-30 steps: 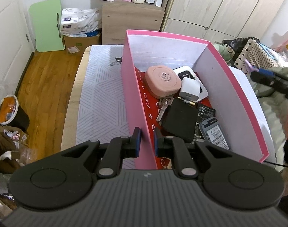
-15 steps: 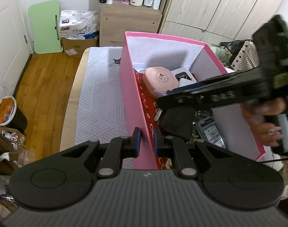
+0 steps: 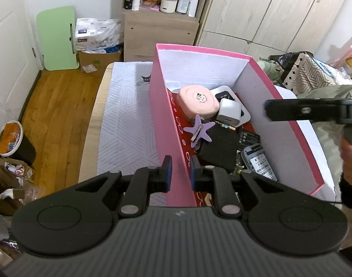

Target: Organize rigid objects

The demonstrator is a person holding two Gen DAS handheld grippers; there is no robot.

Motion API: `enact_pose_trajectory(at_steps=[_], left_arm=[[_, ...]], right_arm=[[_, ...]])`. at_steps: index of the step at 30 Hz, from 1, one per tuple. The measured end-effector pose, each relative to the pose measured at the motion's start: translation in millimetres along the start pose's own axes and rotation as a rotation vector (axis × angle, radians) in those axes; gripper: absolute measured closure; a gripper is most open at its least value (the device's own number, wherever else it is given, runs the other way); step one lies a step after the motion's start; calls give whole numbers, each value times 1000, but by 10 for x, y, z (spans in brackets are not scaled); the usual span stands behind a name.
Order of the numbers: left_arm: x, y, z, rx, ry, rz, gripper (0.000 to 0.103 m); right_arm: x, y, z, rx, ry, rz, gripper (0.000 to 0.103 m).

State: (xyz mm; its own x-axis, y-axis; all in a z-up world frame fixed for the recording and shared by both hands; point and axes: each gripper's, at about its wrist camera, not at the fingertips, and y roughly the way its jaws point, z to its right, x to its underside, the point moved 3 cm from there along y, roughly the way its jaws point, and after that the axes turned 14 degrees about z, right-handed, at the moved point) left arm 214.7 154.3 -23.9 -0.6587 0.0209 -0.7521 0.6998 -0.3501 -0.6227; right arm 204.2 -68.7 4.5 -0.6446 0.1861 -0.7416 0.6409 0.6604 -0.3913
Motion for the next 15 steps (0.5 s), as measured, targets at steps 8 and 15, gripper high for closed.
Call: enact_pose_trajectory(at_steps=[8, 15], left_arm=[[21, -108, 33, -28, -4, 6, 88], [17, -255, 160, -97, 34, 41, 88]], right_arm=[[-18, -261, 49, 64, -55, 78, 33], [-1, -375, 70, 112, -105, 117, 33]])
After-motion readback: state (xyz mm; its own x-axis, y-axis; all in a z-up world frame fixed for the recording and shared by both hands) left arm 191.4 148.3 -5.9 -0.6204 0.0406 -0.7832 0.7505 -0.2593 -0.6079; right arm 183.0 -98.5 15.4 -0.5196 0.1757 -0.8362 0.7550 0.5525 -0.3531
